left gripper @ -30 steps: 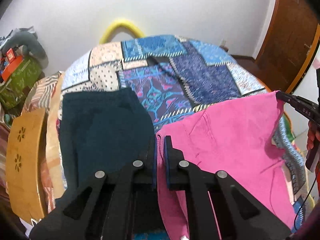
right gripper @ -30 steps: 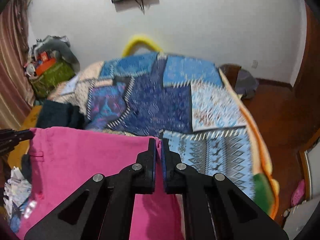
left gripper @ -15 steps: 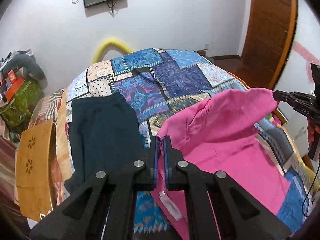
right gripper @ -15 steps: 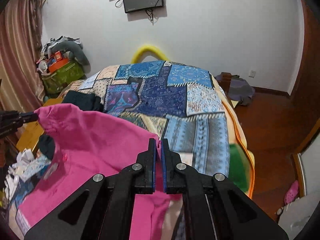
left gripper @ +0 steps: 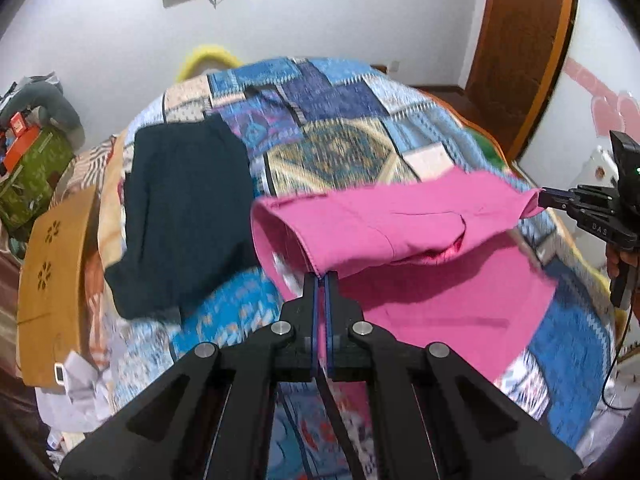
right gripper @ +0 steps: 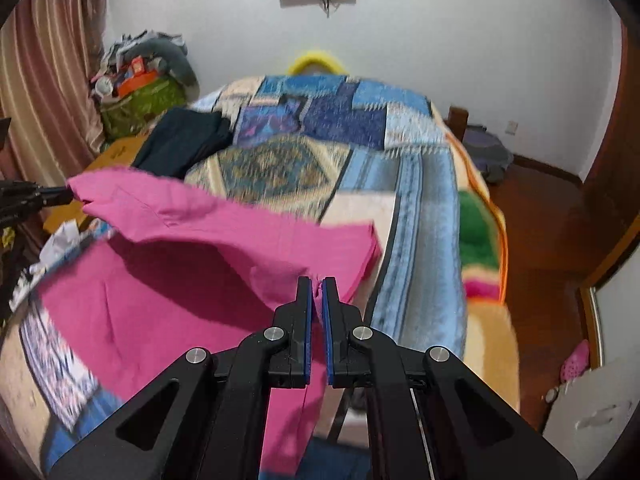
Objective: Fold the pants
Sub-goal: 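Lift the pink trousers with the left tool while the right tool lifts the other edge, then fold the lifted pink trousers over onto themselves and open both tools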
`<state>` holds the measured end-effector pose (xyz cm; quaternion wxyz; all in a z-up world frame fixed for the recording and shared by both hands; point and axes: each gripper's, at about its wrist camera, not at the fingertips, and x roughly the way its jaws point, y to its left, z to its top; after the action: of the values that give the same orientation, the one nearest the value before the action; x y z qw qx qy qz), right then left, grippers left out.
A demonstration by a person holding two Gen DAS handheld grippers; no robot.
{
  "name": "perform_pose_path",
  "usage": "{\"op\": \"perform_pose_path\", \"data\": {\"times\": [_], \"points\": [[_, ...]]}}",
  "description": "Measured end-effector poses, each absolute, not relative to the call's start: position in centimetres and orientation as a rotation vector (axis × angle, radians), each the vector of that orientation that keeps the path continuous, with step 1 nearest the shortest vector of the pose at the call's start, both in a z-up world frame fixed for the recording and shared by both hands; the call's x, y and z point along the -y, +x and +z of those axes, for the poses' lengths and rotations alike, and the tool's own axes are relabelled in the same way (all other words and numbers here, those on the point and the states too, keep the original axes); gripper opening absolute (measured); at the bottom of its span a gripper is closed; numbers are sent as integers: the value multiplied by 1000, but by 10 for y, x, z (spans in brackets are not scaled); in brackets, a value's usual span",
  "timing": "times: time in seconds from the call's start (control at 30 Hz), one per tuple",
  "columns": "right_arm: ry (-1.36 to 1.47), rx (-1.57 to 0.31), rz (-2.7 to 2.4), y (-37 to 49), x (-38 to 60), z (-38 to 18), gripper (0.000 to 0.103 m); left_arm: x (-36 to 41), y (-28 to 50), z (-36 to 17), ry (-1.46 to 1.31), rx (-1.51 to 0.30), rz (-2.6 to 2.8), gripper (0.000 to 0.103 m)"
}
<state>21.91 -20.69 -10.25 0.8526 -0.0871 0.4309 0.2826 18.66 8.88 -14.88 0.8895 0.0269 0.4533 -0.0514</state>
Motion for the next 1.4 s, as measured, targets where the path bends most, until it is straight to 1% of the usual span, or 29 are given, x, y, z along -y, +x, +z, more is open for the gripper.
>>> {"op": "perform_pose_path", "data": {"times": [0.27, 0.47, 0.53, 0.57, 0.6, 0.63, 0.67, 0.7, 0.8, 0.9, 0.93, 1.0, 1.17, 1.33, 1.37, 1.4], "points": [[-208, -971, 560, 185, 216, -140, 5, -88, 161, -174, 22, -1008, -128, 3], [-225, -980, 562, 165, 220, -138, 7, -83, 148, -166, 63, -984, -109, 5], [-234, -967, 564, 160, 219, -132, 9, -83, 146, -159, 67, -969, -94, 10], [-240, -953, 562, 158, 218, -127, 12, -83, 147, -155, 70, -960, -84, 12], [-245, -940, 563, 157, 217, -124, 17, -84, 147, -152, 72, -952, -75, 20], [-247, -927, 571, 155, 215, -119, 21, -84, 147, -148, 72, -945, -68, 33], [-247, -913, 583, 152, 213, -114, 28, -82, 148, -144, 74, -932, -63, 40], [-245, -902, 594, 149, 210, -112, 33, -81, 148, -141, 75, -920, -65, 51], [-264, -872, 642, 141, 196, -105, 40, -74, 149, -136, 89, -900, -74, 67], [-308, -866, 695, 135, 178, -109, 43, -61, 153, -138, 119, -908, -93, 73], [-324, -872, 711, 135, 172, -112, 44, -57, 155, -140, 131, -915, -101, 76], [-366, -899, 738, 136, 157, -123, 44, -48, 157, -145, 150, -927, -117, 79], [-454, -957, 749, 145, 138, -147, 44, -27, 165, -161, 196, -975, -173, 80], [-477, -956, 747, 155, 131, -154, 43, -8, 172, -178, 248, -1018, -214, 80], [-475, -953, 748, 157, 129, -155, 41, -4, 174, -182, 260, -1026, -221, 80], [-464, -948, 756, 158, 128, -155, 31, -2, 175, -184, 265, -1030, -226, 80]]}}
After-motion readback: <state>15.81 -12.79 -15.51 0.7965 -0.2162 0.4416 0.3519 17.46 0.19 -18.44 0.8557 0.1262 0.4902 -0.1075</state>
